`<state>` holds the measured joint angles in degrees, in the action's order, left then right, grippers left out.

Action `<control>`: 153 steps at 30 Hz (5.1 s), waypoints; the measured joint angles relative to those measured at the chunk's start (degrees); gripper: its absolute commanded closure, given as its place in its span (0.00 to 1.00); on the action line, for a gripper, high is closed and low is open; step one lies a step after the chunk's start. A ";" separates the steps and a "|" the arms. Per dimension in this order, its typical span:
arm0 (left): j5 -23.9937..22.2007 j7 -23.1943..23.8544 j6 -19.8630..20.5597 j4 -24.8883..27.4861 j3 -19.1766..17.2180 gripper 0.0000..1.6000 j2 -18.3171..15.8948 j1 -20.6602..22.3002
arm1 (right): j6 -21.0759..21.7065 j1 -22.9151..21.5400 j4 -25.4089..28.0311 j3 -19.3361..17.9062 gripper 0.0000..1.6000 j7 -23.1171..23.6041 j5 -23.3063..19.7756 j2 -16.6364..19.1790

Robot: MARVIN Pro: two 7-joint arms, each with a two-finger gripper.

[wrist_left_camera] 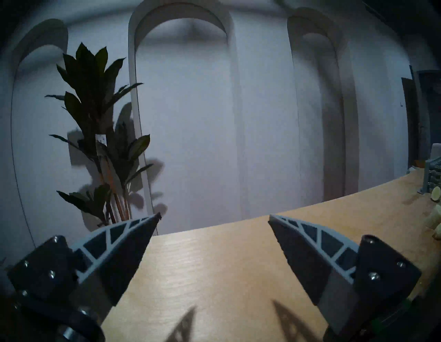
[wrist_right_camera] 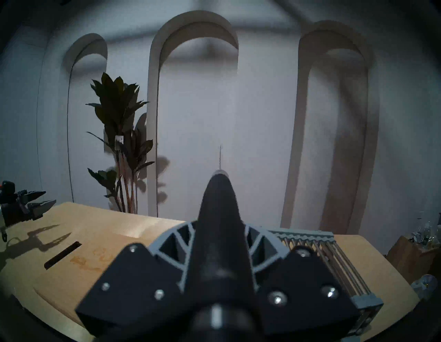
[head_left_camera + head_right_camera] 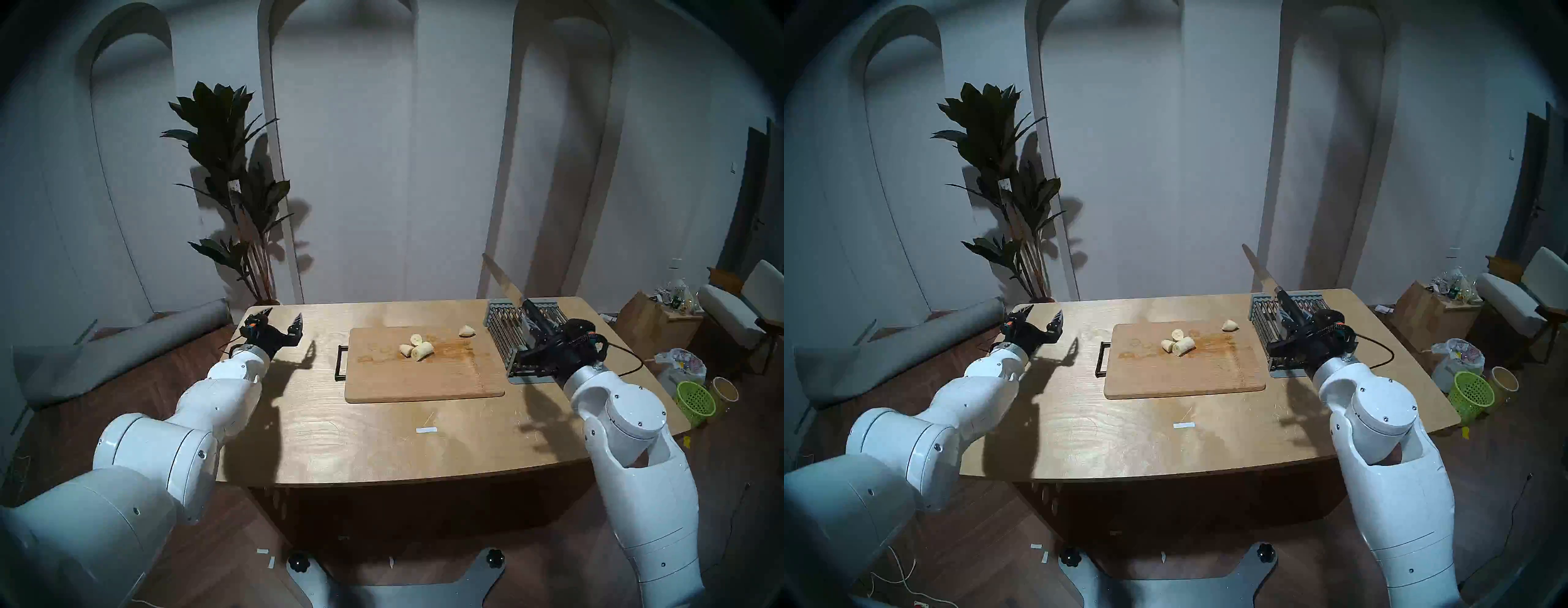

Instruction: Cut the banana into four pieces on the cutting board

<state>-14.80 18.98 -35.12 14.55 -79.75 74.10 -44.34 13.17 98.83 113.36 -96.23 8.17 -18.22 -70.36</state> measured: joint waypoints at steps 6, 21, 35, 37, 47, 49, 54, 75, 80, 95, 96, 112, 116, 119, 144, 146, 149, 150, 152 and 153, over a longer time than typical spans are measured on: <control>0.72 -1.67 -3.52 1.13 0.20 0.00 -0.38 -1.11 | 0.73 -0.59 1.97 -1.57 1.00 -0.28 -1.32 0.00; 2.37 -5.90 -12.97 4.73 0.14 0.00 -0.84 -4.86 | 5.85 -1.15 5.03 -3.68 1.00 -1.14 -4.01 0.01; 4.00 -10.34 -18.84 9.99 -0.97 0.00 -0.95 -9.62 | 13.23 -1.25 4.91 -4.96 1.00 -2.44 -4.55 1.51; 4.20 -10.88 -18.95 10.77 -1.15 0.00 -0.96 -10.20 | 14.11 -1.32 5.00 -5.06 1.00 -2.54 -4.58 1.75; 5.54 -13.74 -19.22 15.56 -2.01 0.00 -0.98 -13.30 | 18.34 -1.86 6.31 -5.74 1.00 -2.77 -5.08 2.90; 5.92 -14.50 -19.25 16.99 -2.23 0.00 -0.99 -14.15 | 19.48 -1.88 6.75 -6.06 1.00 -2.77 -5.33 3.12; 6.88 -16.27 -19.29 20.46 -2.73 0.00 -1.01 -16.14 | 22.09 -1.61 7.60 -6.75 1.00 -2.72 -6.08 3.37; 12.07 -23.68 -19.40 36.04 -5.33 0.00 -1.13 -25.28 | 31.57 2.46 8.39 -11.77 1.00 -2.80 -9.50 2.70; 14.03 -25.90 -19.42 40.31 -6.21 0.00 -1.12 -28.01 | 33.60 2.97 8.39 -13.34 1.00 -2.83 -10.50 2.15; 21.42 -32.07 -19.44 51.72 -9.21 0.00 -0.10 -35.46 | 37.35 1.76 7.97 -17.65 1.00 -3.27 -12.81 1.02; 22.39 -32.26 -19.32 52.63 -9.27 0.00 -0.06 -35.71 | 37.61 1.61 7.97 -17.80 1.00 -3.27 -12.98 0.96; 35.80 -30.67 -5.96 62.12 -8.85 0.59 -0.45 -31.65 | 40.04 0.61 8.38 -18.32 1.00 -2.75 -14.56 -0.21; 38.52 -29.85 -1.27 61.21 -9.42 0.00 0.49 -31.07 | 40.10 0.60 8.77 -18.64 1.00 -2.61 -14.81 -0.55; 39.88 -29.16 2.55 59.69 -10.20 0.00 1.38 -30.43 | 40.06 0.61 9.09 -18.86 1.00 -2.51 -14.89 -0.76; 42.12 -21.64 31.49 65.95 -15.89 0.00 8.64 -28.01 | 39.44 0.94 10.82 -19.58 1.00 -2.75 -13.84 -1.86; 41.30 -20.44 34.92 66.72 -16.74 0.00 9.64 -27.98 | 39.29 1.05 11.02 -19.63 1.00 -3.00 -13.38 -1.98; 40.52 -19.61 38.21 67.43 -17.22 0.00 10.43 -27.95 | 39.08 1.22 11.25 -19.64 1.00 -3.21 -12.91 -2.14; 40.31 -19.38 38.94 67.59 -17.31 0.00 10.60 -27.94 | 39.02 1.29 11.32 -19.67 1.00 -3.26 -12.78 -2.20; 40.02 -19.05 39.67 67.76 -17.40 0.00 10.79 -27.93 | 39.03 1.35 11.39 -19.80 1.00 -3.31 -12.73 -2.37; 39.95 -18.97 39.82 67.80 -17.42 0.00 10.84 -27.92 | 39.04 1.36 11.40 -19.84 1.00 -3.32 -12.72 -2.42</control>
<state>25.15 0.01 4.69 82.36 -97.17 84.93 -72.26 52.21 100.19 124.77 -116.08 4.86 -30.94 -72.78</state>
